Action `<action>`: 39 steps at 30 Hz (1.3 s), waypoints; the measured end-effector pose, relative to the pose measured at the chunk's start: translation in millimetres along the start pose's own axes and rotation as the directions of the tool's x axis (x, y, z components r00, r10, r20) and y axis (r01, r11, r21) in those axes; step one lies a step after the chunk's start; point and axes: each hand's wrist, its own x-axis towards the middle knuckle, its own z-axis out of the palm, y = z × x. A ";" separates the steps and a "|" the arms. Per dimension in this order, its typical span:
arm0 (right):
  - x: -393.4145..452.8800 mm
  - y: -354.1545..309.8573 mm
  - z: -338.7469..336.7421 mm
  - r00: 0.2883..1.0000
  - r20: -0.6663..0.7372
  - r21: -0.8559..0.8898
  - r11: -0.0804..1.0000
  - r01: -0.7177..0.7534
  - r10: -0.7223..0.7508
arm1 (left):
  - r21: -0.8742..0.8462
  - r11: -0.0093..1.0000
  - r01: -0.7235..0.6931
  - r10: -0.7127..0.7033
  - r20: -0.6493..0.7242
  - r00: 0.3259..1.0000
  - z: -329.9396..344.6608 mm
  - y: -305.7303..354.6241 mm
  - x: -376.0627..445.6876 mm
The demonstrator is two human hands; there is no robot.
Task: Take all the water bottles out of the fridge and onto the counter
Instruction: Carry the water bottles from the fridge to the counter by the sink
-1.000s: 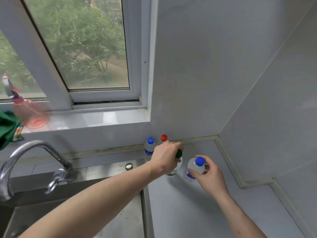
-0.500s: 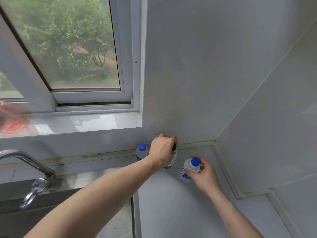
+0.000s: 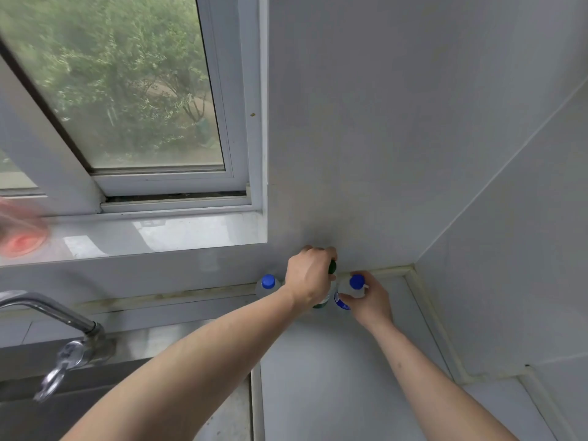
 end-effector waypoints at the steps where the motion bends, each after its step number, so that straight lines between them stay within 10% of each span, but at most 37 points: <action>1: 2.4 -0.1 2.4 1.000 -0.003 0.002 1.000 -0.010 0.010 | -0.003 1.000 -0.005 0.005 0.006 1.000 0.5 0.6 0.4; 25: -86.9 -17.1 -0.5 0.995 -0.096 0.242 0.970 0.017 0.006 | -0.203 0.977 0.062 -0.064 -0.001 0.998 -53.9 -86.8 -197.4; 39: -287.0 -17.4 -3.3 0.885 0.413 0.046 0.975 0.217 -0.216 | -0.154 0.974 0.165 -0.156 0.069 0.985 -67.7 -84.5 -350.0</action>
